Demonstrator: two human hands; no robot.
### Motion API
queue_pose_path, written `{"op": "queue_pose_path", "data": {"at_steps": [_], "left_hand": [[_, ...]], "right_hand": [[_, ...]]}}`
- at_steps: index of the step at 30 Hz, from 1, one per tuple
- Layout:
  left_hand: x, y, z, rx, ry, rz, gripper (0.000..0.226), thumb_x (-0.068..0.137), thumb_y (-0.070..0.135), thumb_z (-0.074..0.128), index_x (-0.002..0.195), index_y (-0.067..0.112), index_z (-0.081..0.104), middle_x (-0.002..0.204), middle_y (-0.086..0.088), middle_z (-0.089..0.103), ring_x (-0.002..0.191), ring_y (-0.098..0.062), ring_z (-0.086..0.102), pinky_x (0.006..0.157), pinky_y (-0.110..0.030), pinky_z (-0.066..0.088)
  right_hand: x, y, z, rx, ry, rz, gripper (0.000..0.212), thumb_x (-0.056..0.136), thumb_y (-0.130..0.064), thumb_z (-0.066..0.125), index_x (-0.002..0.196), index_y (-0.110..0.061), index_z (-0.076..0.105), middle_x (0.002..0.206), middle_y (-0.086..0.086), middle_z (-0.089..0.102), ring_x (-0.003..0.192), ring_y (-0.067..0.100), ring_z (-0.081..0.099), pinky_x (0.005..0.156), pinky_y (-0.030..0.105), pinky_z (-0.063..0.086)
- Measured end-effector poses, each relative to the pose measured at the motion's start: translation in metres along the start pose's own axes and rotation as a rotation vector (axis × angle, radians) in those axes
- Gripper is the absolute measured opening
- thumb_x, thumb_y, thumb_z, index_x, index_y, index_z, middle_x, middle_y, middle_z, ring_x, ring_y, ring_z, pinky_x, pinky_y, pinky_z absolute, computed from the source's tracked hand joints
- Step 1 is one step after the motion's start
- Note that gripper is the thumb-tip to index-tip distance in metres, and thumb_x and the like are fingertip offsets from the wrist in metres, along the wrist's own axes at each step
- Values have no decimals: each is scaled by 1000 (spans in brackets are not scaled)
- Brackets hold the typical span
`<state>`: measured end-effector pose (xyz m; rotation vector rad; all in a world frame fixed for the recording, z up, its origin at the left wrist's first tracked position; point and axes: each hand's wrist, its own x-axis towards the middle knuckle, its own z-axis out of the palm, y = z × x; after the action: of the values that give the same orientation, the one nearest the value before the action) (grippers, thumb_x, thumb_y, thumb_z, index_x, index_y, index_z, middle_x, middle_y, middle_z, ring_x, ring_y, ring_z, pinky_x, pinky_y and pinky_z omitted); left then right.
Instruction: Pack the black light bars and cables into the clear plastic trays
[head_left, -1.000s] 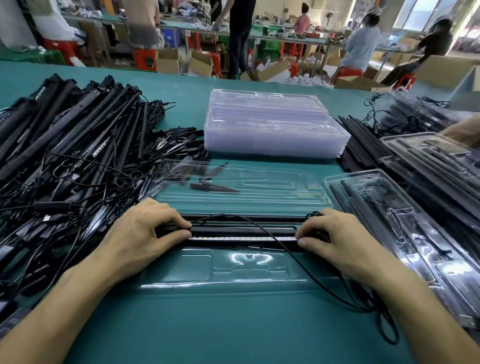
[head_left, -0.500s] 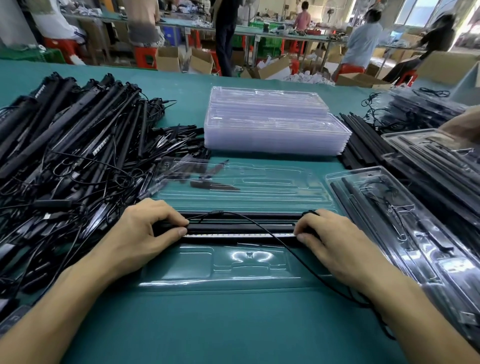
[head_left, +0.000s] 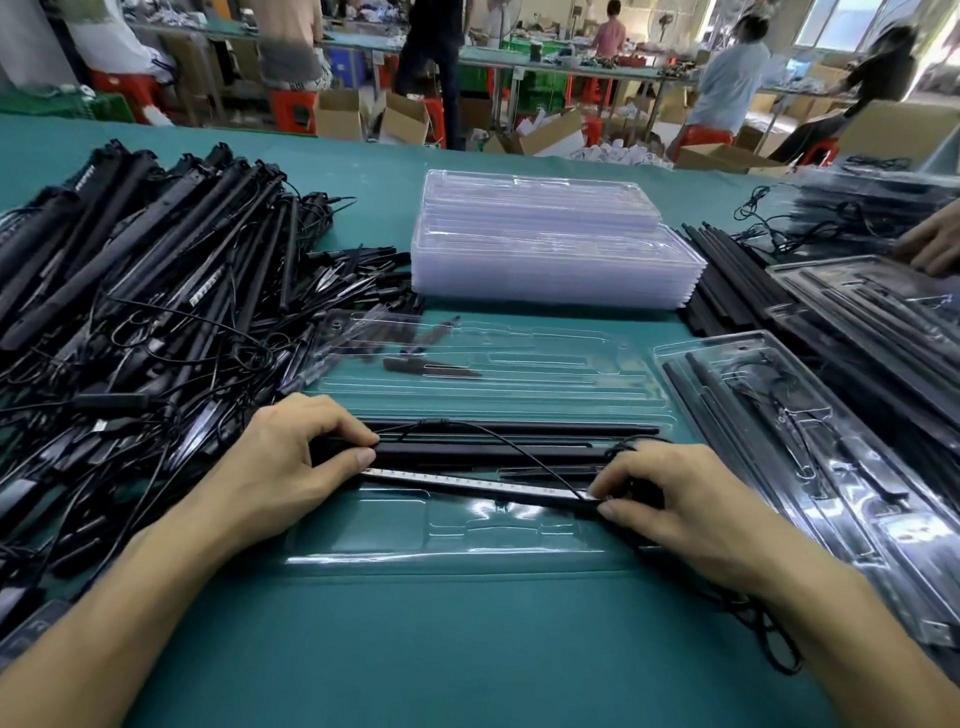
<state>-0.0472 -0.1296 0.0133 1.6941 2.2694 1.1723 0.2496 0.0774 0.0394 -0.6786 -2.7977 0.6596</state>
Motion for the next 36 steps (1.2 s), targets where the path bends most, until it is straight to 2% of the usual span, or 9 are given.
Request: {"op": "queue_pose_path", "data": {"at_steps": [6, 9, 11, 18, 23, 28, 31, 34, 36], "left_hand": [[-1, -1, 0, -12, -2, 8, 22, 76, 10, 85, 84, 28, 74, 86, 17, 71, 90, -9, 64, 84, -39, 52], [-3, 0, 0, -34, -5, 35, 13, 77, 29, 85, 83, 29, 74, 87, 18, 70, 91, -8, 64, 84, -35, 50], [-2, 2, -1, -64, -2, 33, 17, 72, 39, 80, 81, 26, 75, 88, 18, 70, 91, -6, 64, 84, -31, 49], [-1, 1, -1, -48, -19, 41, 24, 67, 38, 79, 84, 22, 77, 91, 17, 71, 92, -4, 63, 86, -32, 48], [-3, 0, 0, 40, -16, 76, 24, 79, 49, 78, 88, 26, 75, 90, 16, 71, 88, -8, 65, 81, -39, 53], [-1, 1, 1, 36, 9, 76, 11, 76, 31, 76, 83, 23, 76, 86, 16, 71, 84, -6, 64, 80, -34, 50], [-2, 3, 3, 95, 25, 99, 12, 74, 18, 84, 80, 22, 75, 82, 15, 70, 81, -8, 62, 76, -31, 48], [-2, 1, 4, 128, 33, 129, 9, 76, 23, 81, 79, 24, 72, 80, 17, 68, 82, -9, 60, 75, -27, 47], [-2, -2, 5, 132, 41, 152, 7, 78, 30, 75, 79, 24, 70, 81, 17, 67, 82, -9, 59, 75, -29, 48]], "right_hand": [[5, -3, 1, -35, -28, 97, 7, 83, -33, 74, 87, -39, 73, 79, -21, 61, 83, -1, 57, 77, 31, 51], [5, -7, 2, -82, -43, 138, 6, 87, -39, 67, 92, -41, 69, 86, -26, 61, 90, 0, 58, 82, 35, 52], [4, -9, 4, -113, -31, 151, 7, 89, -39, 64, 94, -41, 68, 90, -24, 62, 93, 2, 58, 83, 36, 52], [2, -12, 5, -114, -25, 174, 7, 90, -39, 64, 95, -42, 67, 94, -22, 65, 95, 5, 60, 83, 36, 52], [-1, -9, 5, -28, 15, 157, 5, 88, -39, 67, 90, -44, 66, 89, -19, 62, 91, 2, 57, 82, 38, 51], [-2, -10, 4, 34, 8, 152, 17, 86, -36, 70, 81, -51, 64, 90, -17, 63, 91, 0, 58, 83, 34, 50], [-2, -11, 4, 41, 6, 144, 10, 86, -36, 70, 82, -45, 66, 89, -16, 65, 90, 0, 59, 82, 32, 50], [-2, -12, 2, 50, 34, 129, 12, 85, -32, 72, 80, -41, 67, 85, -14, 67, 87, -1, 59, 79, 22, 47], [1, -15, -3, 96, 163, 123, 15, 84, -25, 74, 81, -39, 68, 82, -14, 67, 85, -1, 60, 75, 13, 43]]}}
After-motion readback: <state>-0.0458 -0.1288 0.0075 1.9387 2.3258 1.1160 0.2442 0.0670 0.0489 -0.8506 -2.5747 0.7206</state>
